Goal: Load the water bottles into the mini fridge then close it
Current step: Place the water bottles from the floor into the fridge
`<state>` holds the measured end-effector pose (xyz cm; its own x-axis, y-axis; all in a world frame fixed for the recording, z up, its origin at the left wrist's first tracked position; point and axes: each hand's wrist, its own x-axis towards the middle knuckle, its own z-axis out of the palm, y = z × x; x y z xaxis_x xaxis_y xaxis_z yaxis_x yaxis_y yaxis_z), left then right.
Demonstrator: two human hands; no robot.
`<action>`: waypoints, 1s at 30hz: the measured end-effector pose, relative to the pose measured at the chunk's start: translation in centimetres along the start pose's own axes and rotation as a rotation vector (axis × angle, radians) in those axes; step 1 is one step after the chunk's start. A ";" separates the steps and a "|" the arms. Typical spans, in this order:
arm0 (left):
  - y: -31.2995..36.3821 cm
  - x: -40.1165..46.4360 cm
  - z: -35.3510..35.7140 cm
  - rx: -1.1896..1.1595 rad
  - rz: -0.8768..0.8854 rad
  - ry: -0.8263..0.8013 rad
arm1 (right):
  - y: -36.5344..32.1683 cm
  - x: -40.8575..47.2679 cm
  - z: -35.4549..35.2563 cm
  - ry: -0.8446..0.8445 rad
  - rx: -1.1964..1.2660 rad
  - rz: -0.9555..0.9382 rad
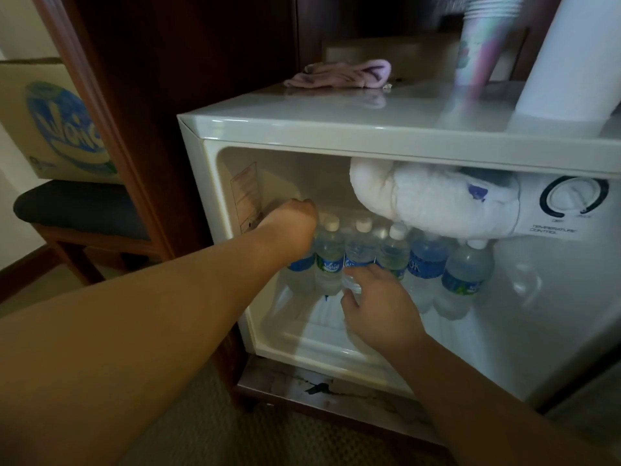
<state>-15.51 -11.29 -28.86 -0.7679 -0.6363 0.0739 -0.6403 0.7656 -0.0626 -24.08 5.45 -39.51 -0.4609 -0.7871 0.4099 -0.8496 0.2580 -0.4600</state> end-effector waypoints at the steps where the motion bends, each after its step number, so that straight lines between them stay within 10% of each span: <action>1: 0.0 0.3 0.2 -0.016 -0.011 -0.014 | 0.1 -0.2 0.1 0.010 0.002 0.012; 15: -0.6 -2.6 -0.3 0.104 0.064 0.111 | -0.5 -1.8 2.9 0.082 0.020 -0.078; 20: -6.0 -12.8 -0.5 -0.094 0.577 0.302 | -4.1 -2.3 4.6 0.229 0.010 -0.455; 24: -13.3 -21.0 1.8 -0.016 0.632 0.135 | -9.2 -3.0 6.8 -0.002 0.059 -0.666; 30: -26.6 -30.1 4.6 0.110 0.123 -0.095 | -18.2 -5.5 12.3 -0.536 0.074 -0.813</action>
<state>24.55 -12.95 -34.00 -0.8352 -0.5487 -0.0353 -0.5356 0.8264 -0.1741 -2.93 -1.82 -43.03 0.4523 -0.8644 0.2198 -0.8298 -0.4982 -0.2514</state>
